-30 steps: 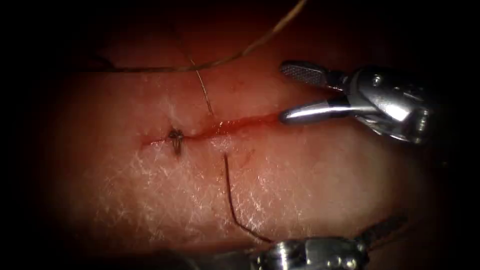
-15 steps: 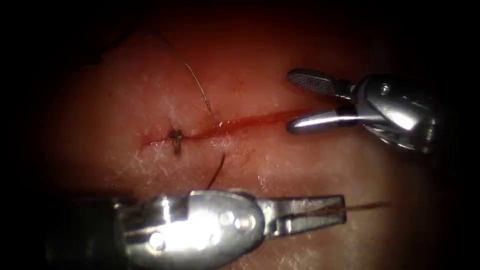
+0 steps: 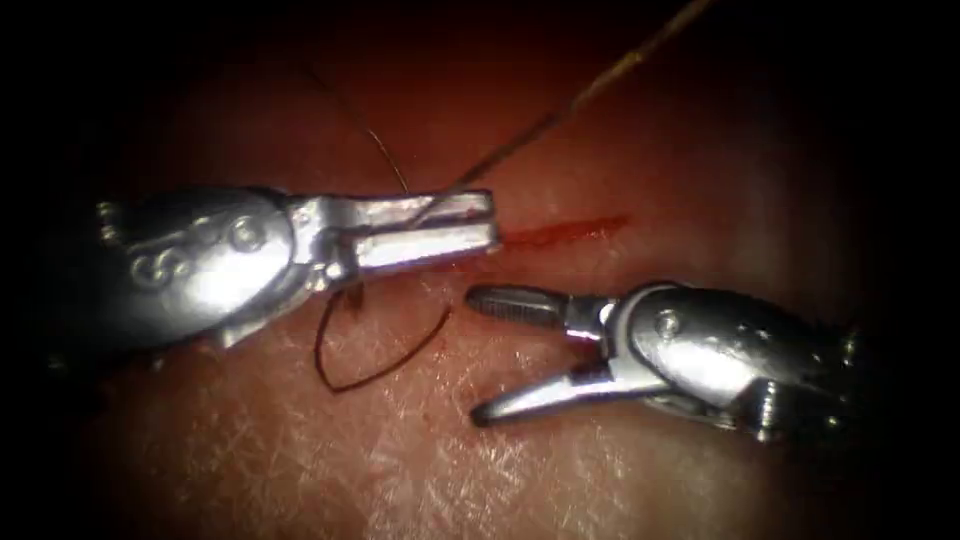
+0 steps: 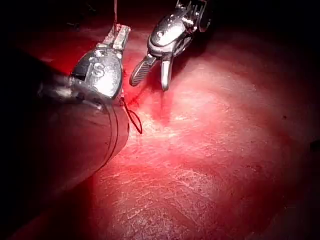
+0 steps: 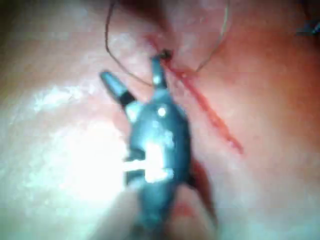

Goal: Wound Closure

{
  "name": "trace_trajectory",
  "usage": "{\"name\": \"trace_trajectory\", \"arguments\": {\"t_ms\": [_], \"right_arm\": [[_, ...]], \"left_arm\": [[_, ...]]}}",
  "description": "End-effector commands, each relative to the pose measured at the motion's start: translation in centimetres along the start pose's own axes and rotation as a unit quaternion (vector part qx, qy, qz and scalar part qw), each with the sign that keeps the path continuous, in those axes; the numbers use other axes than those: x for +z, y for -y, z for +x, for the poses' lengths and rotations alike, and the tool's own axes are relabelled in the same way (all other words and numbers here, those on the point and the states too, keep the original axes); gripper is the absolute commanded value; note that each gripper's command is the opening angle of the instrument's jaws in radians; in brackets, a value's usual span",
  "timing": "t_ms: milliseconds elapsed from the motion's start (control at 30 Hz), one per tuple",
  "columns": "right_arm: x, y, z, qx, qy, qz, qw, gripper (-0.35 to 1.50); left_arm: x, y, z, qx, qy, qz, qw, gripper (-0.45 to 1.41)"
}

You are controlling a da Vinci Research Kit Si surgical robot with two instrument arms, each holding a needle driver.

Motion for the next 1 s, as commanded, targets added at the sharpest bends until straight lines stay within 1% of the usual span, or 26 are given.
{"name": "trace_trajectory", "arguments": {"t_ms": [33,67,167,233,333,367,500,567,600,667,700,867,967,1000], "right_arm": [[0.21,0.01,-0.04,0.0,-0.005,-0.002,1.0,1.15],[0.34,-0.02,-0.03,0.004,-0.004,-0.01,1.0,1.15],[0.5,-0.07,0.0,0.014,-0.004,-0.017,1.0,1.15],[0.64,-0.11,0.07,0.029,-0.006,-0.018,0.999,1.16],[0.72,-0.1,0.16,0.049,-0.01,-0.003,0.999,1.13],[0.75,-0.08,0.2,0.057,-0.012,0.006,0.998,1.08],[0.81,-0.08,0.28,0.067,-0.015,0.018,0.998,1.01],[0.83,-0.1,0.3,0.069,-0.017,0.018,0.997,0.93],[0.83,-0.1,0.3,0.075,-0.017,0.019,0.997,0.78],[0.82,-0.11,0.28,0.082,-0.017,0.023,0.996,-0.16],[0.81,-0.11,0.27,0.081,-0.018,0.025,0.996,-0.35],[0.66,-0.14,0.16,0.078,-0.007,0.023,0.997,-0.35],[0.64,-0.14,0.17,0.078,-0.007,0.021,0.997,-0.35],[0.64,-0.14,0.17,0.078,-0.007,0.021,0.997,-0.35]], "left_arm": [[0.06,0.02,-0.09,-0.005,-0.003,0.0,1.0,-0.45],[0.05,0.05,-0.11,-0.005,-0.006,0.001,1.0,-0.45],[0.04,0.07,-0.15,-0.006,-0.005,0.002,1.0,-0.45],[0.04,0.06,-0.17,-0.006,-0.005,0.003,1.0,-0.45],[0.04,0.05,-0.17,-0.005,-0.004,0.005,1.0,-0.45],[0.04,0.05,-0.17,-0.005,-0.005,0.002,1.0,-0.45],[0.04,0.04,-0.18,-0.005,-0.006,0.002,1.0,-0.45],[0.04,0.03,-0.18,-0.004,-0.005,0.001,1.0,-0.45],[0.04,0.03,-0.18,-0.004,-0.005,0.001,1.0,-0.45],[0.03,0.03,-0.18,-0.005,-0.005,0.001,1.0,-0.45],[0.03,0.03,-0.18,-0.005,-0.005,0.001,1.0,-0.45],[0.02,-0.01,-0.11,-0.007,-0.005,0.0,1.0,-0.45],[0.04,0.01,-0.08,-0.014,-0.003,-0.001,1.0,-0.45],[0.06,0.02,-0.07,-0.024,-0.001,-0.003,1.0,-0.21]]}}
